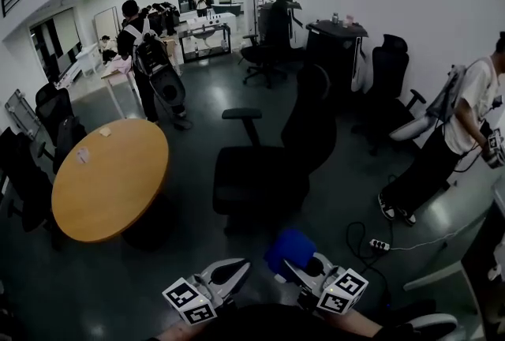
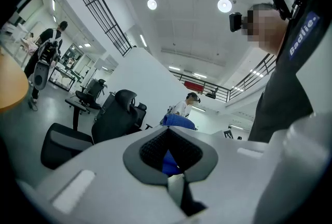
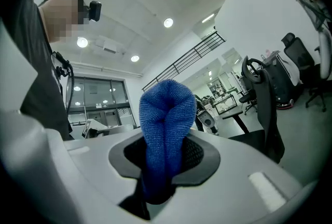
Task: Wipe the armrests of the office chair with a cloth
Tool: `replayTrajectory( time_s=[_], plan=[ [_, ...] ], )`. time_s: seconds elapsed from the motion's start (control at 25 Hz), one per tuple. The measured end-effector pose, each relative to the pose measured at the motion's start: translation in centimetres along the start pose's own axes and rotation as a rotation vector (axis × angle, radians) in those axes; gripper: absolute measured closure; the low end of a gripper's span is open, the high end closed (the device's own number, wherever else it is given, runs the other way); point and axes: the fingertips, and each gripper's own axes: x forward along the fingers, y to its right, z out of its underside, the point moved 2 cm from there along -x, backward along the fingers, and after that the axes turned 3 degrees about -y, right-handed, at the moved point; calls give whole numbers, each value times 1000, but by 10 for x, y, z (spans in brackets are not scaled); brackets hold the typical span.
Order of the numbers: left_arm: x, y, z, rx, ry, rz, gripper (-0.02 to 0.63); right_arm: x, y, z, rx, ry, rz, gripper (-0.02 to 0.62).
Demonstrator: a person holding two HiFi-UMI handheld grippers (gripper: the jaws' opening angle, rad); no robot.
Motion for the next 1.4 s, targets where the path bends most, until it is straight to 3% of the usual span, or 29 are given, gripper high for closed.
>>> replayTrajectory(
  time_s=[0.84, 1.2, 1.4],
  plan=[
    [91, 28, 30, -16, -36, -119, 588, -61, 83, -13, 89, -21, -75, 485],
    [125, 17, 34, -26, -58, -88, 588, -65, 113, -21, 93, 0, -50, 485],
    [134, -12, 29, -42, -58, -51, 588, -46, 129, -19, 92, -15, -17, 485]
  ],
)
